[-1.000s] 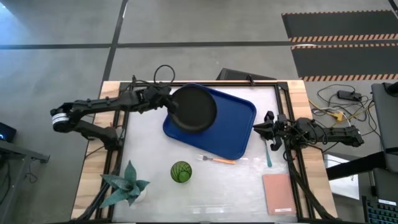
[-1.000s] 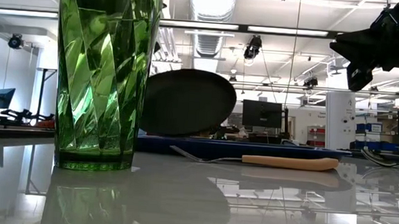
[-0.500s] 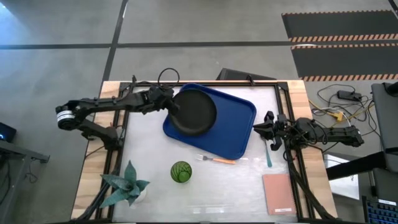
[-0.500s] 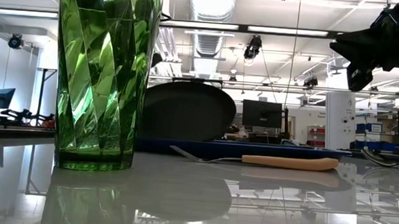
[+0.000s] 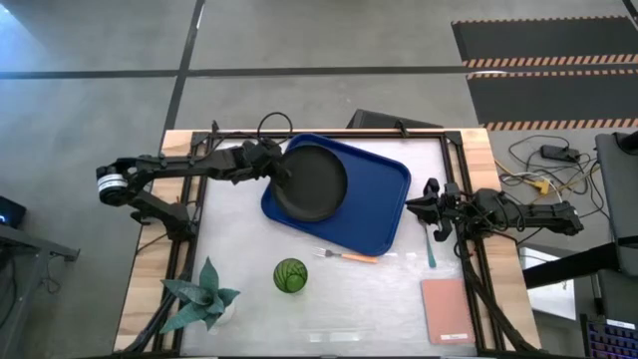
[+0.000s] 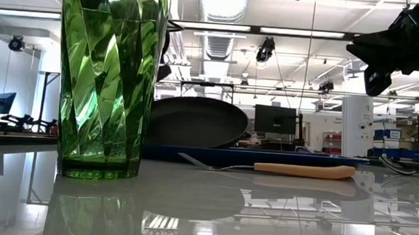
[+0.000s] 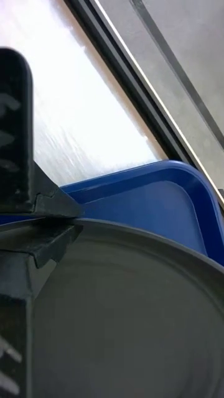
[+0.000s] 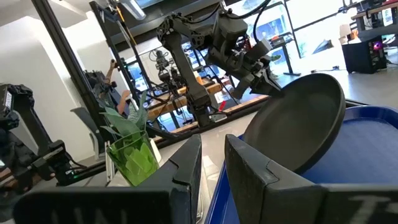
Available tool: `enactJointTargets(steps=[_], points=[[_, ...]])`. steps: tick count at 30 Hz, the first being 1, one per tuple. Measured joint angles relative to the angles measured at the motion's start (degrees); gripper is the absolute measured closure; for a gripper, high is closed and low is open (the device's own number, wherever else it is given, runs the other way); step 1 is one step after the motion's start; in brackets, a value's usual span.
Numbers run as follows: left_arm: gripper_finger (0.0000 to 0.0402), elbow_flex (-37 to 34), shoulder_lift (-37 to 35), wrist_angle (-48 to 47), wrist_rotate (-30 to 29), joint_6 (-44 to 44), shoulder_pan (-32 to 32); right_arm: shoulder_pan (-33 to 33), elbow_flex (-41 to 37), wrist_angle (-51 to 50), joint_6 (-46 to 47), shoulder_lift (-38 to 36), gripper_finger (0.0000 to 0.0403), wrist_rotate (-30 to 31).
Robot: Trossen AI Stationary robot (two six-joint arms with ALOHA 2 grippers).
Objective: Pick and place plate/cup/fork/spoon on tray
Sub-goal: Put the black plate on the blue tray
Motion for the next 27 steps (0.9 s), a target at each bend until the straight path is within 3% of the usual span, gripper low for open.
enactJointTargets(steps=[15,27], points=[[0.0399,-0.95,0.07,0.00,-0.02,0.02,0.00,0.00,-0.02,0.19,0.00,0.00,0.0342,0.00],[0.0324,-1.19,0.01,-0.04,-0.14,0.13,0.00,0.00,-0.01,0.19,0.52,0.00,0.0342,-0.09]])
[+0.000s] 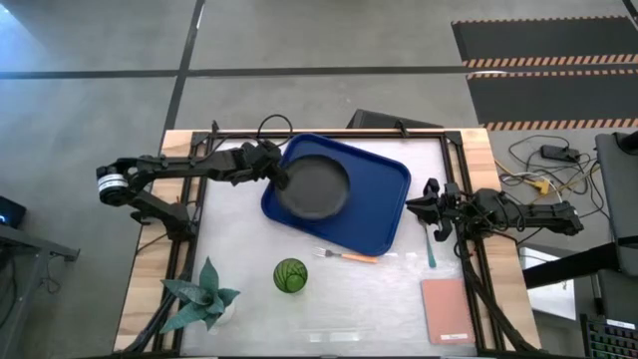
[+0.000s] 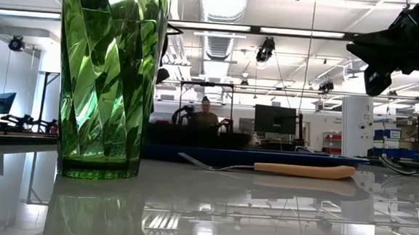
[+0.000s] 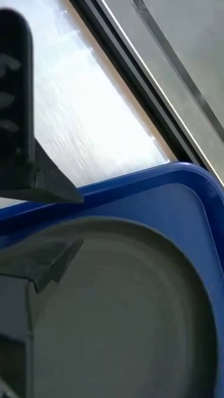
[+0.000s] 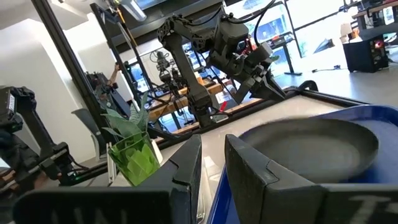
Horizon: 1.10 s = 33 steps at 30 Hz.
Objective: Pick and place plate/cup/fork/spoon on tray
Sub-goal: Put the black plate on the blue tray
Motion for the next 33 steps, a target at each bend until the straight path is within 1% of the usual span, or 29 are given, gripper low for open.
enactJointTargets(steps=[4,8,12,17,21,23,25,28,31,33], points=[[0.0315,0.05,-0.35,-0.01,0.17,1.45,-0.25,0.00,0.00,0.00,0.03,0.00,0.0342,-0.09],[0.0315,0.10,-0.45,0.08,0.31,3.19,-1.47,0.00,0.00,0.41,2.15,0.00,0.0342,-0.55],[0.0320,0.07,0.03,2.45,0.48,4.22,-3.17,0.00,0.01,2.39,2.38,0.00,0.0342,-2.54],[0.0328,0.05,0.32,5.76,2.01,6.78,-4.88,0.00,0.01,3.49,2.72,0.00,0.0342,-2.95],[0.0336,0.03,-0.43,5.94,1.84,7.90,-6.01,0.00,0.01,3.52,6.70,1.24,0.0343,-2.38],[0.0342,0.13,-2.22,5.97,1.80,8.24,-7.18,0.00,0.17,2.88,8.71,3.34,0.0345,-0.32],[0.0348,0.20,-4.47,6.90,0.31,9.30,-9.05,0.00,1.61,-1.84,10.09,6.39,0.0349,3.27],[0.0357,0.10,-8.49,8.01,-5.72,9.58,-13.51,-0.02,5.65,-6.35,11.60,13.11,0.0358,6.97],[0.0366,0.10,-12.05,10.34,-12.86,11.09,-18.89,-0.04,9.99,-6.34,11.22,21.86,0.0371,8.28],[0.0371,0.10,-13.94,12.72,-16.00,13.78,-22.21,-0.54,13.38,-6.54,10.29,28.48,0.0380,9.37]])
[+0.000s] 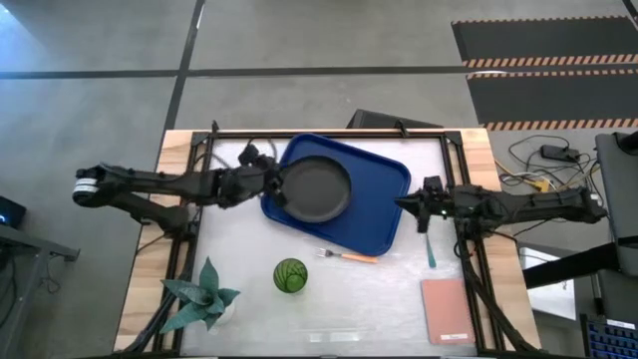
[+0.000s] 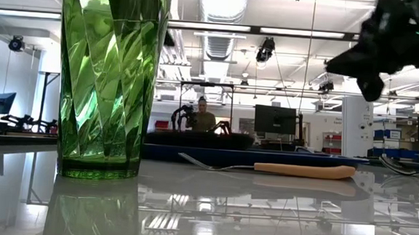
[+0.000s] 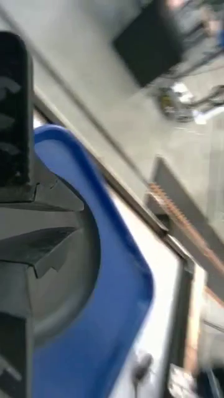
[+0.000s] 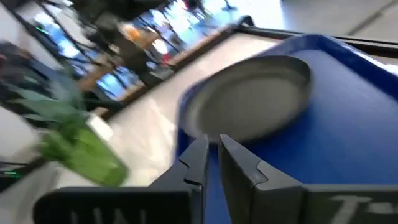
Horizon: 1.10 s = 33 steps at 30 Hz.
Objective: Pick and place plate/cup/fork/spoon on tray
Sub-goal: Put the black plate on the blue tray
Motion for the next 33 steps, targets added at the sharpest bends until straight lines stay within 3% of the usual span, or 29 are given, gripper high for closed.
enactJointTargets(steps=[5,16,24,33], points=[[0.0377,-0.03,-3.12,4.45,-3.03,2.94,-5.34,-2.38,9.10,0.10,-4.38,17.56,0.0394,-1.00],[0.0378,-0.31,-3.04,10.33,-3.40,4.35,-10.03,-10.11,28.99,0.53,-17.69,51.12,0.0394,-13.08],[0.0378,-4.25,-1.68,20.05,-5.59,7.34,-12.20,-16.82,42.24,0.54,-24.93,65.17,0.0394,-22.77],[0.0378,-6.10,-3.02,20.67,-6.31,7.58,-12.30,-20.49,52.57,-1.38,-29.48,76.89,0.0394,-23.38]])
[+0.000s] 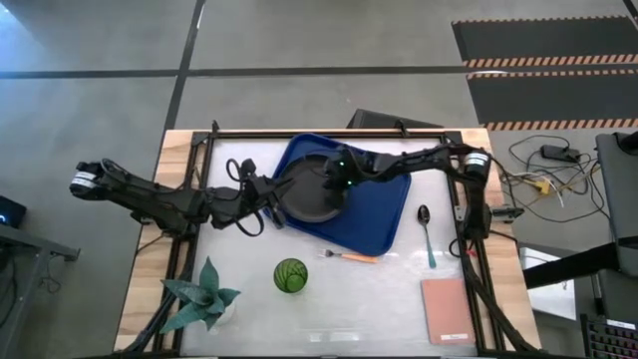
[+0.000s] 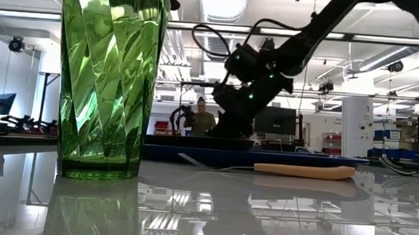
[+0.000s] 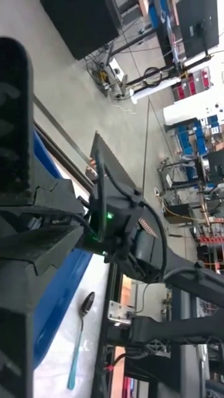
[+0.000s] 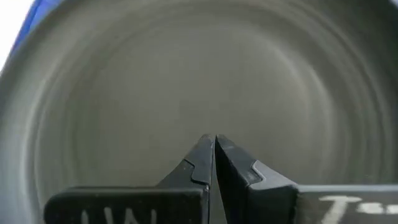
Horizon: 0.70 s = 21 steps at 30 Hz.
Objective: Pick and place plate/cup/fork/spoon on tray
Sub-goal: Put the black plate on the blue tray
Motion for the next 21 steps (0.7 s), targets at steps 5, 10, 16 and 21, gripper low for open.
enactJointTargets(steps=[5,10,16,21], points=[[0.0378,-1.84,-0.88,0.68,-0.04,-0.26,0.00,-0.28,2.22,-1.49,-0.48,2.92,0.0394,1.04],[0.0378,-2.47,-1.28,0.84,-0.17,-0.37,0.00,-1.04,2.92,-1.13,-0.50,4.22,0.0394,1.58],[0.0378,-2.47,-1.85,0.72,-0.17,-0.35,0.00,-2.42,3.08,-0.21,-1.20,4.32,0.0394,4.22],[0.0378,-2.47,-2.13,0.75,-0.17,-0.15,0.00,-3.10,2.83,1.31,-1.13,3.48,0.0394,4.29]])
